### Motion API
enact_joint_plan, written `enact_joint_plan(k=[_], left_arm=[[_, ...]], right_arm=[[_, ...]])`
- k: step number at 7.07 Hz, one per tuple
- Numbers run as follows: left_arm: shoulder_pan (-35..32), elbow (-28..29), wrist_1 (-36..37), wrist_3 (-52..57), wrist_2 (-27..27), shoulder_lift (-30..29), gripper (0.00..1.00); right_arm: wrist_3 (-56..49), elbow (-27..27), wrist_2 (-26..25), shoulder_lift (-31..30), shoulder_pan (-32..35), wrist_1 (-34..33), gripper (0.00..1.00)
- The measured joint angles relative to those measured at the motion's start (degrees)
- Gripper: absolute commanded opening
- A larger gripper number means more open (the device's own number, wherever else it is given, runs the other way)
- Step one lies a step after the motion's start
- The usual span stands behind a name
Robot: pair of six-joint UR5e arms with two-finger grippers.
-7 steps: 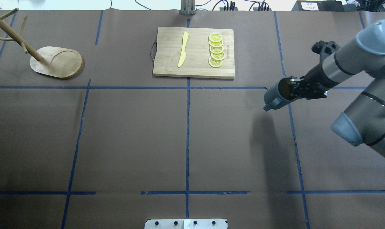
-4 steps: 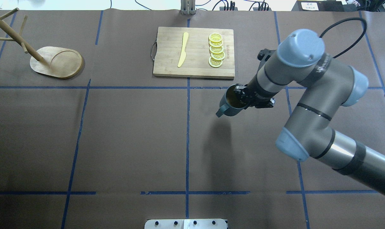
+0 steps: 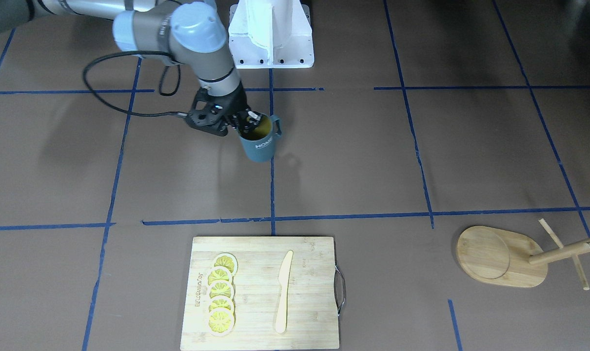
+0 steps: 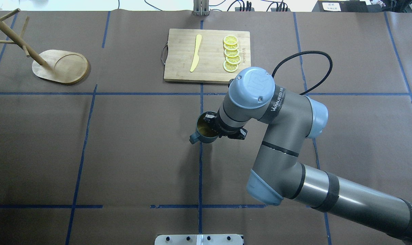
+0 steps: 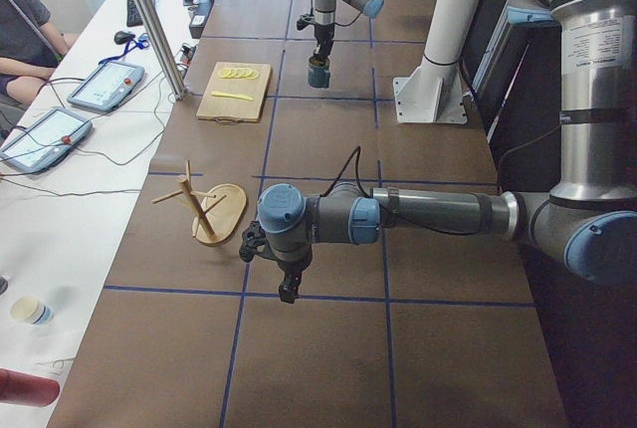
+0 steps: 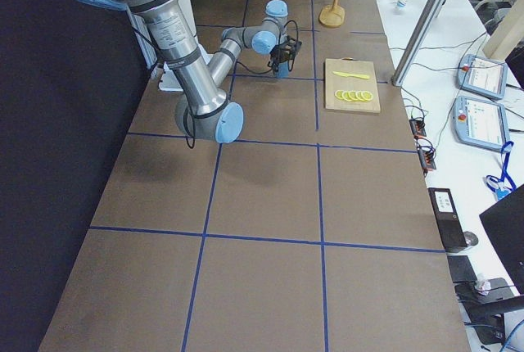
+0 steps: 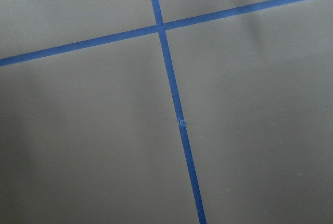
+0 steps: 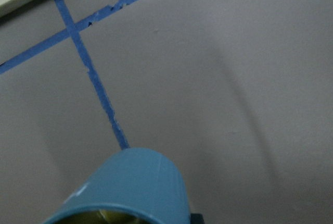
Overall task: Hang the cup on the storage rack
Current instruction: 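Carry the teal mug with the right gripper to the table center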
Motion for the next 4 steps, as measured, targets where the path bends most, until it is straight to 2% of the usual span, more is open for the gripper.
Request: enact_joint_plan(k=[1, 2, 4], left_arm=[[0.0, 0.1, 0.0, 0.0, 0.0, 0.0, 1.00], [0.0, 0.1, 0.0, 0.0, 0.0, 0.0, 1.00], [0.0, -0.1, 0.0, 0.0, 0.0, 0.0, 1.00]], right_arm=[[0.9, -2.1, -0.9, 1.5, -1.1, 0.0, 0.24], [1.0, -3.6, -1.6, 2.1, -1.7, 0.0, 0.99], [0.4, -4.4, -3.2, 2.2, -2.0, 0.1, 1.00]])
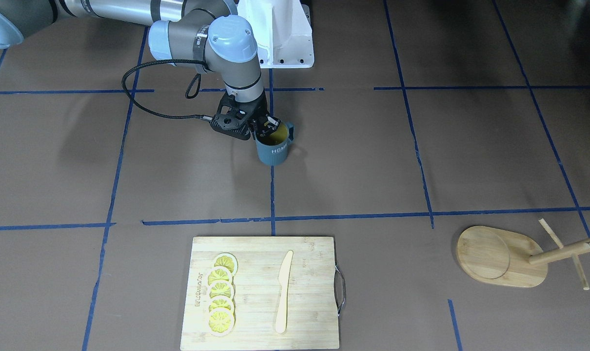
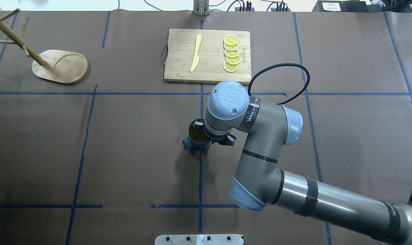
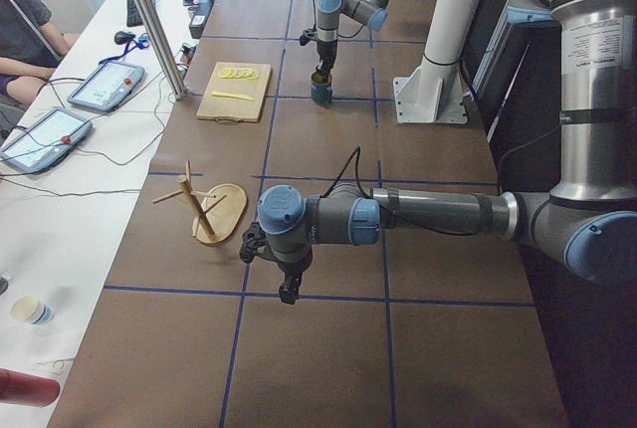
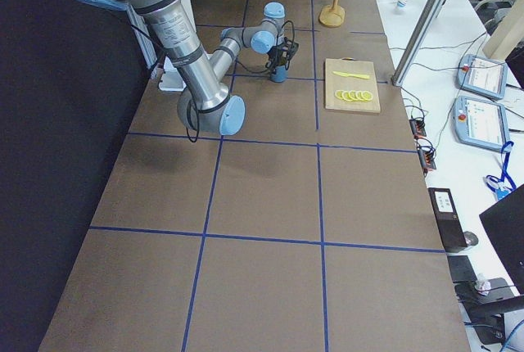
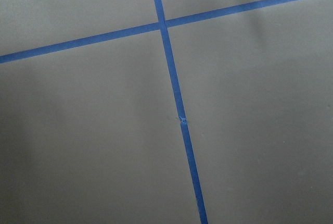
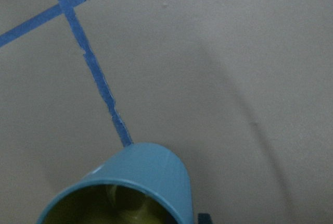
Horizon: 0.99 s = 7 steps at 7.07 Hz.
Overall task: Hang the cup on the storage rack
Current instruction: 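Carry the teal mug with the right gripper to the table center, then release the mug upright and withdraw the right arm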
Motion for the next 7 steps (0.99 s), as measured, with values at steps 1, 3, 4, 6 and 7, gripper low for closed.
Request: enact_joint_plan(k=[1, 3, 4, 6, 7], left_arm=[[0.0, 0.1, 0.0, 0.0, 0.0, 0.0, 1.00], [0.0, 0.5, 0.0, -0.1, 0.0, 0.0, 1.00], [0.0, 0.5, 0.0, -0.1, 0.0, 0.0, 1.00], [0.0, 0.5, 0.0, 0.0, 0.0, 0.0, 1.00], [0.0, 0.5, 0.0, 0.0, 0.0, 0.0, 1.00]], right_arm=[[-0.3, 0.2, -0.5, 0.1, 0.0, 0.0, 1.00], [-3.0, 3.8, 0.0, 0.2, 1.6, -3.9, 1.00], [-7.3, 7.2, 1.2, 0.2, 3.4, -9.1, 1.00], [-18.6, 11.4, 6.2, -1.3, 8.7, -15.3, 1.00], [-25.3, 12.0, 7.8, -3.2, 11.6, -16.1, 1.00]])
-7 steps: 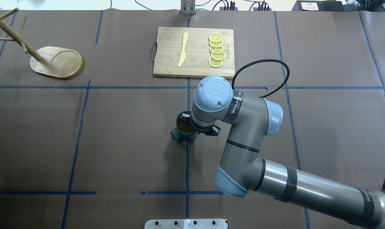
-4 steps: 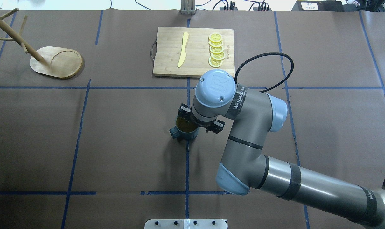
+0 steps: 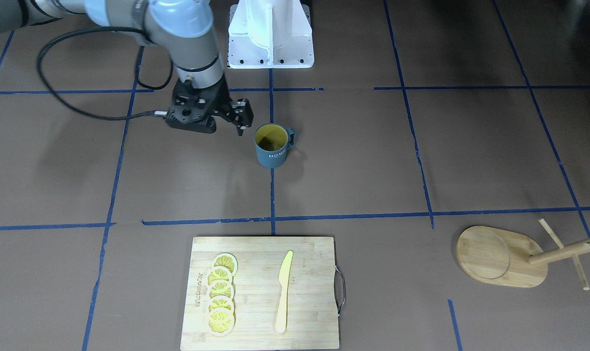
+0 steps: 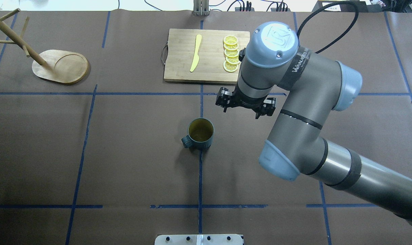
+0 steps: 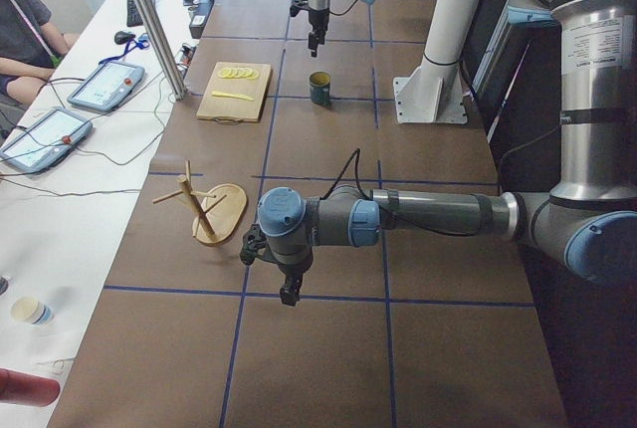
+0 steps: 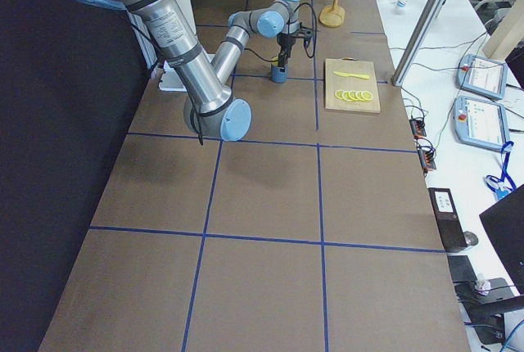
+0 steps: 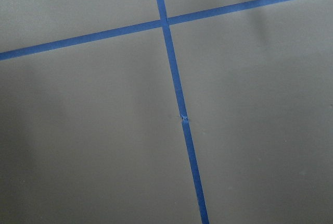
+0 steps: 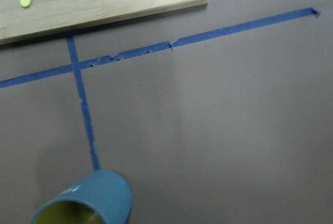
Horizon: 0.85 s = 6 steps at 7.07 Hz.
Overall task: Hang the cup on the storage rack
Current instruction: 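Release the mug upright and withdraw the right arm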
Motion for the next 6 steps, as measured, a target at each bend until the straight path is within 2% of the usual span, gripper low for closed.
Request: enact_joint_plan(k=[4, 6], left_arm=[[0.0, -0.2, 0.0, -0.1, 0.1, 0.0, 1.00], [0.1, -0.9, -0.1, 0.0, 0.3, -0.4, 1.00]], right_arm=[[-35.7, 0.1, 9.2, -12.2, 18.0, -0.2, 1.00], [-52.5, -0.9, 10.7, -18.1, 26.8, -0.4, 1.00]])
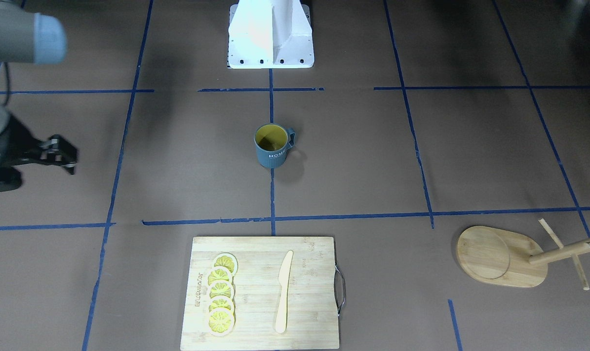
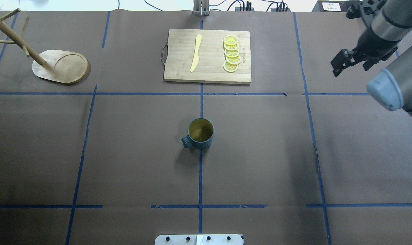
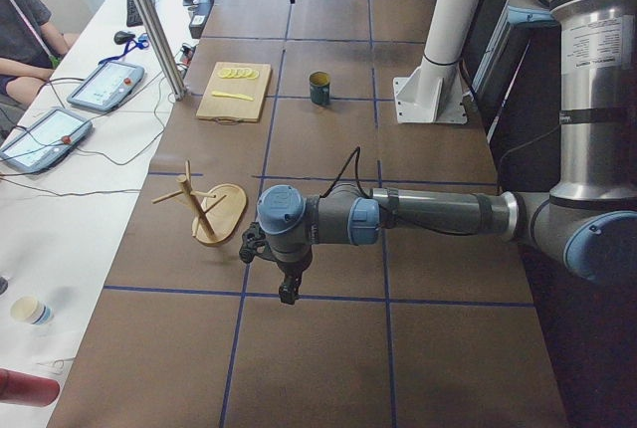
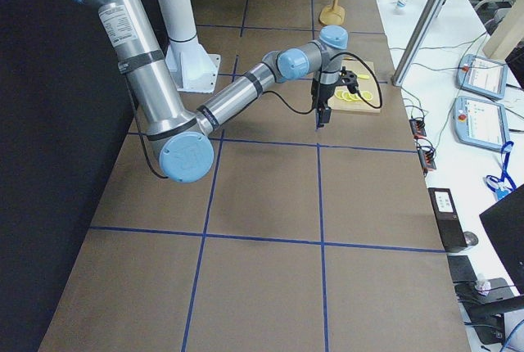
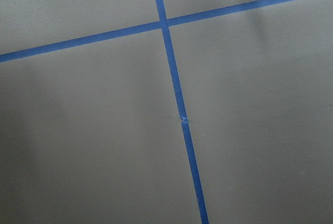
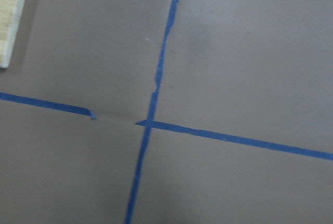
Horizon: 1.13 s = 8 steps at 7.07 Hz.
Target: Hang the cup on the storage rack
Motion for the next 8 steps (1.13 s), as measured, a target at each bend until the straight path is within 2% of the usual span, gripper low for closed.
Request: enact_joint_plan(k=[2, 4, 6, 8], left_arm=[[0.2, -0.1, -1.5, -0.2, 0.2, -0.4, 1.00], [0.2, 0.0, -5.7, -0.5, 0.1, -0.5, 1.00], [0.3, 0.0, -10.0, -0.6, 0.1, -0.6, 1.00], [0.2, 0.4, -11.1, -0.6, -0.1, -2.2, 1.00]], right_arm=[[-16.7, -1.4, 3.3, -6.6, 8.5, 0.1, 1.00], [-29.0, -3.5, 5.4, -12.0, 15.5, 0.4, 1.00], [-34.0, -3.8, 5.6, -18.1, 20.6, 1.7, 1.00], [-32.2, -3.2, 5.6, -24.9, 24.0, 5.6, 1.00]])
